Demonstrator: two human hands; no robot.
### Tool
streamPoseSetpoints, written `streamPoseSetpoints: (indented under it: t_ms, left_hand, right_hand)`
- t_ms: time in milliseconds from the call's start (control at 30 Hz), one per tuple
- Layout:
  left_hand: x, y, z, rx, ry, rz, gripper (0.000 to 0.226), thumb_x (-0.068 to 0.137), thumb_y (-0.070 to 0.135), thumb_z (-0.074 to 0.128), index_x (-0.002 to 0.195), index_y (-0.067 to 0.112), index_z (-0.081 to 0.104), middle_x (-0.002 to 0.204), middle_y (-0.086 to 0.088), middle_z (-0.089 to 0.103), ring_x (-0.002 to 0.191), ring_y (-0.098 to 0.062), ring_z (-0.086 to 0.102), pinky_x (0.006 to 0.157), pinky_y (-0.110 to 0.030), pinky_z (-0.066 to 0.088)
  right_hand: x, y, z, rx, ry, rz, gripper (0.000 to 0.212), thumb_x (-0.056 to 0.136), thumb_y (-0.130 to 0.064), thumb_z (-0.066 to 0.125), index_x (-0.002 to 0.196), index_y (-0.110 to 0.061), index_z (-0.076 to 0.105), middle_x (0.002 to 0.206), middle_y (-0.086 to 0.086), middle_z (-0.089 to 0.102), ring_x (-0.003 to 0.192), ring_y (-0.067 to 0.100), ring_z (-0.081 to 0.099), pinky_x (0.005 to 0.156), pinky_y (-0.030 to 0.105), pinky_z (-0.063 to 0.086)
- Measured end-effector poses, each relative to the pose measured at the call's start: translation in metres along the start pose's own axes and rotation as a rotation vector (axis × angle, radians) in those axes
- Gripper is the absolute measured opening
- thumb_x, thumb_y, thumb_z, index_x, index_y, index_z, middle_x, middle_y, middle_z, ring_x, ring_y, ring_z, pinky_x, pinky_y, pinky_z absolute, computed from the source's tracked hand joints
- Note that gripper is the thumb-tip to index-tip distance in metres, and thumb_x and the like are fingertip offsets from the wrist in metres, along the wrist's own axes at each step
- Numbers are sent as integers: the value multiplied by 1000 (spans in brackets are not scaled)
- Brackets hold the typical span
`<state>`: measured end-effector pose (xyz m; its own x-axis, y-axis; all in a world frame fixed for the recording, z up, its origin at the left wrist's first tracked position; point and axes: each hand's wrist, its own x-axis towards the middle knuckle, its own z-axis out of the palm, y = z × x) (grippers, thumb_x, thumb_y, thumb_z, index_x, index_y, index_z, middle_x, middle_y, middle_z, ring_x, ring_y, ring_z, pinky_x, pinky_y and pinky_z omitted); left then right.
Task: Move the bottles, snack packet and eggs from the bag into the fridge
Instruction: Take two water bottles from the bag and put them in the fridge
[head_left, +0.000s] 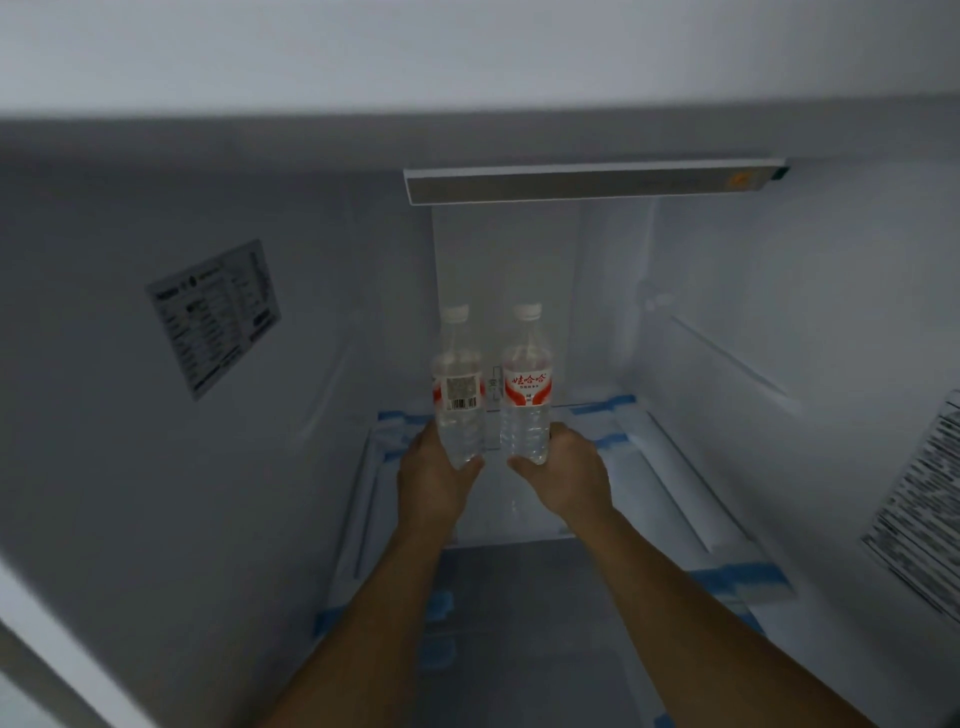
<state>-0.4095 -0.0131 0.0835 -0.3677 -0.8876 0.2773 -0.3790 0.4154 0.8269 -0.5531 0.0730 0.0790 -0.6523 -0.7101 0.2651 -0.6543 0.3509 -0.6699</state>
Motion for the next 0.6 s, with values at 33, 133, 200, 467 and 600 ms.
streamPoseSetpoints:
  t_ms: [33,133,200,467,600]
  left_hand:
    - [1,0,-1,6,-21,-12,59,81,24,81,133,13,55,126,-5,66,112,-23,64,85,-28,50]
    - [-9,5,-9,30,-42,-32,93,77,35,84,150,14,30,138,0,57,119,-19,58,96,-35,51]
    - [-27,7,-18,46,-39,41,89,79,37,82,149,18,31,130,6,55,111,-11,54,91,-29,48]
    - [-114,-6,-47,395,-79,485,61,83,47,51,131,10,61,120,-10,67,105,-29,64,87,-41,56]
    - [-162,-6,-48,489,-163,600,61,83,47,51,132,12,61,127,-10,65,118,-32,60,95,-49,51]
  right_hand:
    - [-1,1,-1,-14,2,2,52,79,-50,79,113,-14,64,106,6,71,95,24,69,81,36,57]
    - [-12,1,-13,-97,29,-22,53,84,-45,75,122,-11,61,112,8,67,102,28,65,84,38,56]
    - [-25,-1,-23,-165,51,-60,53,87,-38,73,130,-11,58,120,10,65,110,29,63,87,37,55]
    - [-118,3,-43,-385,140,-297,53,82,-42,61,125,-12,66,120,9,68,111,29,64,93,41,55]
    - [-177,4,-50,-442,129,-278,54,82,-43,54,126,-14,65,123,9,65,117,29,60,97,44,52]
